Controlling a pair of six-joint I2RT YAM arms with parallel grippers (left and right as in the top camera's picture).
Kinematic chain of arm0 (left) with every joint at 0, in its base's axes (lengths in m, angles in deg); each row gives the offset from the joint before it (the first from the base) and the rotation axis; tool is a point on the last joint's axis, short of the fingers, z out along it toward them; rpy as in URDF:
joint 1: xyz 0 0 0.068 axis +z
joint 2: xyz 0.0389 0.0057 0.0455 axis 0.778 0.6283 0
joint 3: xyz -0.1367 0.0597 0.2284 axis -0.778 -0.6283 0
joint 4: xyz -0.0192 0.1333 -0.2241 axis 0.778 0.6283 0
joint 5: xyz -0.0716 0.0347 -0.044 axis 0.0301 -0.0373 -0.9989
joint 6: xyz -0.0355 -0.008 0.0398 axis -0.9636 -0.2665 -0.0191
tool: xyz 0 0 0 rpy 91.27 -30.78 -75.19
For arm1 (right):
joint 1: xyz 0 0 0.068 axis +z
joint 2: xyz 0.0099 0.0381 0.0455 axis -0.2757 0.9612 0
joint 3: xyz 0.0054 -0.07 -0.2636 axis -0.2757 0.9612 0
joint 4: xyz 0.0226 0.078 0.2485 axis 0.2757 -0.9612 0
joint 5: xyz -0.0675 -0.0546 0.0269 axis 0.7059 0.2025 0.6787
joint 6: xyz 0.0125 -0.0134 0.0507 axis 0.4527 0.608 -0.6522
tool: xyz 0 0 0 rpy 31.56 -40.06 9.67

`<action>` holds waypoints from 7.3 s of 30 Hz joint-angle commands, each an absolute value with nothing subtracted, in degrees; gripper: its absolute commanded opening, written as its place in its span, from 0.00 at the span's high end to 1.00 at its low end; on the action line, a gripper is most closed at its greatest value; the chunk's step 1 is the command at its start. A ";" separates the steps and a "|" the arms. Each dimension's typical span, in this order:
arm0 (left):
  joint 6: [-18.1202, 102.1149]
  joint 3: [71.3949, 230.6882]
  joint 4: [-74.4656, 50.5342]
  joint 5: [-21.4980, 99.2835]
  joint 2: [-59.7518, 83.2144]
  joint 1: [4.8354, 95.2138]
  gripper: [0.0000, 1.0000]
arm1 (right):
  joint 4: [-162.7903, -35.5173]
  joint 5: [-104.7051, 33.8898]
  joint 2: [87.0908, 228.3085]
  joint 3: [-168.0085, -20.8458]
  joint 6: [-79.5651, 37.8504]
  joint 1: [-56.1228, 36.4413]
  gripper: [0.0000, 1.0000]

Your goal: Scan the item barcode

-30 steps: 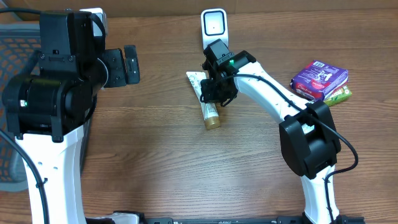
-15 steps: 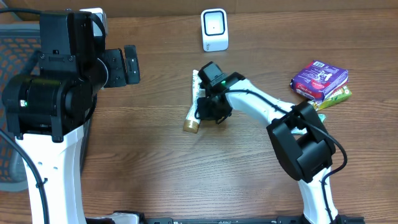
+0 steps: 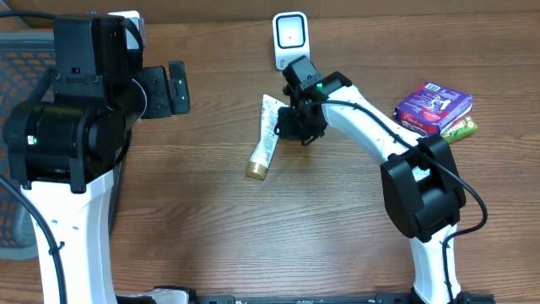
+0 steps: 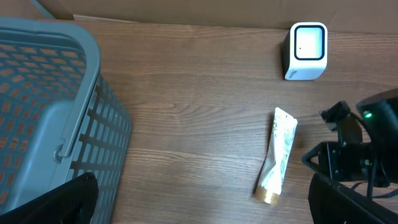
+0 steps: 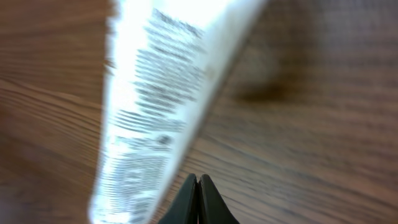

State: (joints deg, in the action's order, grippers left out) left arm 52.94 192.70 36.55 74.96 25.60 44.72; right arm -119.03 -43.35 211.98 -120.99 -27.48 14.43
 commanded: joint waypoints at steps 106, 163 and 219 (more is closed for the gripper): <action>53.59 193.05 36.35 75.68 25.91 45.05 0.00 | -119.93 -29.54 224.33 -136.03 -14.21 17.21 0.53; 53.61 193.05 36.35 75.68 25.95 45.05 0.01 | -139.01 -57.63 224.16 -124.49 0.26 14.06 0.96; 53.59 193.05 36.35 75.68 25.95 45.05 0.00 | -118.79 -12.05 192.07 -125.96 -12.68 10.41 0.96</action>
State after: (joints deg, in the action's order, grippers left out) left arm 52.94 192.70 36.55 74.96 25.60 44.72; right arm -121.87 -30.37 190.02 -124.80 -11.70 8.25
